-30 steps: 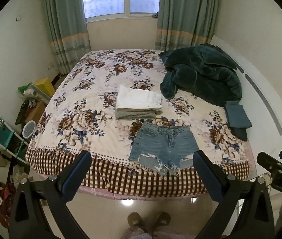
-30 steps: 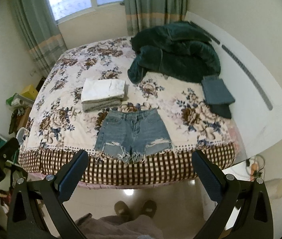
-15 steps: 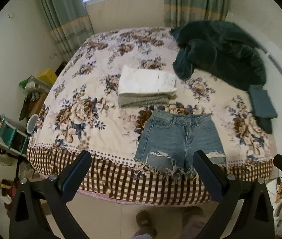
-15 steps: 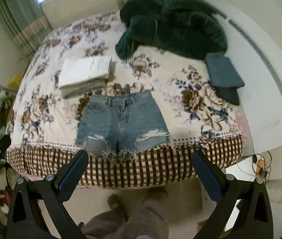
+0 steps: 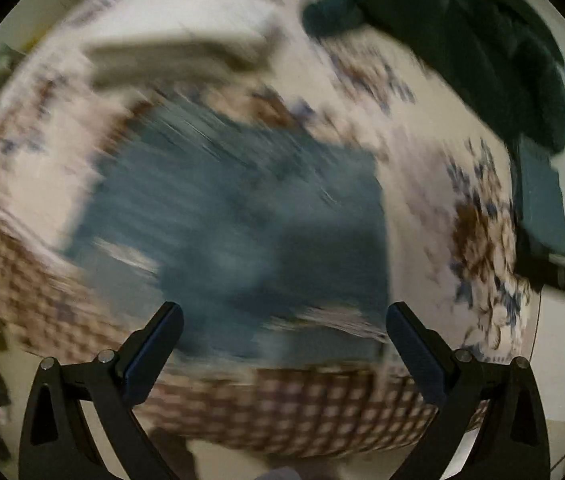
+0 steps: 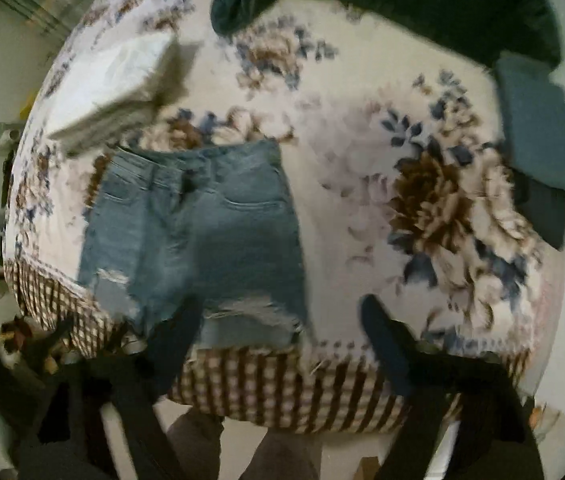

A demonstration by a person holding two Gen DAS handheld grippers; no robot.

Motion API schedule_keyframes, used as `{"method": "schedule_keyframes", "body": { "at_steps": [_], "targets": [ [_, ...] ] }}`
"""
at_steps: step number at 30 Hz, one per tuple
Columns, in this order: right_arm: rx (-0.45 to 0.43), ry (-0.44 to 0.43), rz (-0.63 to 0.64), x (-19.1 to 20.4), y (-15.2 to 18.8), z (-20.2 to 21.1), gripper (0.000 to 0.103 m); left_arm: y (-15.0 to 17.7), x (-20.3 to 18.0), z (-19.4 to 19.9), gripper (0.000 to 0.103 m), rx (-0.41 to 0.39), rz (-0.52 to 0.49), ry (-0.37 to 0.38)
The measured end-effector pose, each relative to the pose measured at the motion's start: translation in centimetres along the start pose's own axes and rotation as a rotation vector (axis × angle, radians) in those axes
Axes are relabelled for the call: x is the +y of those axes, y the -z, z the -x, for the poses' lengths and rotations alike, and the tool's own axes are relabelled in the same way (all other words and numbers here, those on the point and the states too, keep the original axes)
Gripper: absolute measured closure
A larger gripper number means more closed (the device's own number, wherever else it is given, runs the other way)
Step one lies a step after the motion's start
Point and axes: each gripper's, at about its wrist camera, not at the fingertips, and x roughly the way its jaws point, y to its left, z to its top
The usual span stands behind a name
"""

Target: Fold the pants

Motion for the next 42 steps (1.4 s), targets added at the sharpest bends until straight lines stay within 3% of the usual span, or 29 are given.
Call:
{"method": "schedule_keyframes", "body": {
  "at_steps": [1,4,7,9,11,13,15,18,21,23,24,25,27,37,42],
  "targets": [
    [0.024,0.002,0.004,-1.3,-0.9,-1.8,0.038,1.1,-1.9,-2.8,0.000,0.027,-0.002,0.018],
    [0.092,-0.029,0.014,-4.7,-2.8,-6.6,0.038,3.1,-6.0,-8.4,0.000,0.085,-0.002,0.032],
    [0.153,-0.115,0.037,-6.9,-4.7,-10.8,0.038,4.1,-8.5,-12.5,0.005,0.109,-0.031,-0.008],
    [0.168,-0.161,0.046,-6.8,-5.1,-12.5,0.038,4.7,-9.3,-14.7,0.030,0.126,-0.045,-0.052],
    [0.181,-0.221,0.058,-5.8,-6.0,-14.4,0.038,5.1,-9.1,-15.8,0.035,0.127,-0.038,-0.089],
    [0.189,-0.260,0.060,-5.2,-7.0,-15.9,0.038,4.9,-8.5,-15.5,0.044,0.098,-0.015,-0.073],
    [0.202,-0.304,0.043,-4.7,-8.5,-18.1,0.038,4.6,-7.8,-14.6,0.078,0.062,-0.010,-0.055],
    [0.238,-0.344,0.009,-3.6,-10.7,-21.2,0.038,4.0,-6.7,-13.3,0.098,0.046,-0.005,-0.013],
    [0.267,-0.375,-0.025,-2.3,-12.2,-23.6,0.038,3.4,-5.5,-12.1,0.099,0.037,0.006,0.023],
    [0.247,-0.388,-0.020,-1.0,-12.8,-23.9,0.044,3.1,-4.8,-11.3,0.099,0.023,0.008,0.038],
    [0.232,-0.386,-0.005,-0.4,-12.9,-23.7,0.068,3.1,-4.4,-10.6,0.099,0.015,0.010,0.043],
    [0.231,-0.355,0.011,0.3,-12.9,-23.6,0.082,2.9,-3.9,-9.8,0.099,0.011,0.018,0.057],
    [0.197,-0.301,0.038,1.5,-12.9,-22.7,0.090,2.6,-2.6,-7.9,0.099,0.002,0.050,0.083],
    [0.063,-0.299,0.044,6.8,-12.0,-12.8,0.093,0.5,8.7,0.4,0.100,-0.112,0.213,0.146],
    [0.033,-0.282,0.097,12.1,-11.7,-9.0,0.093,0.2,8.7,-1.0,0.099,-0.153,0.267,0.133]
  ]
}}
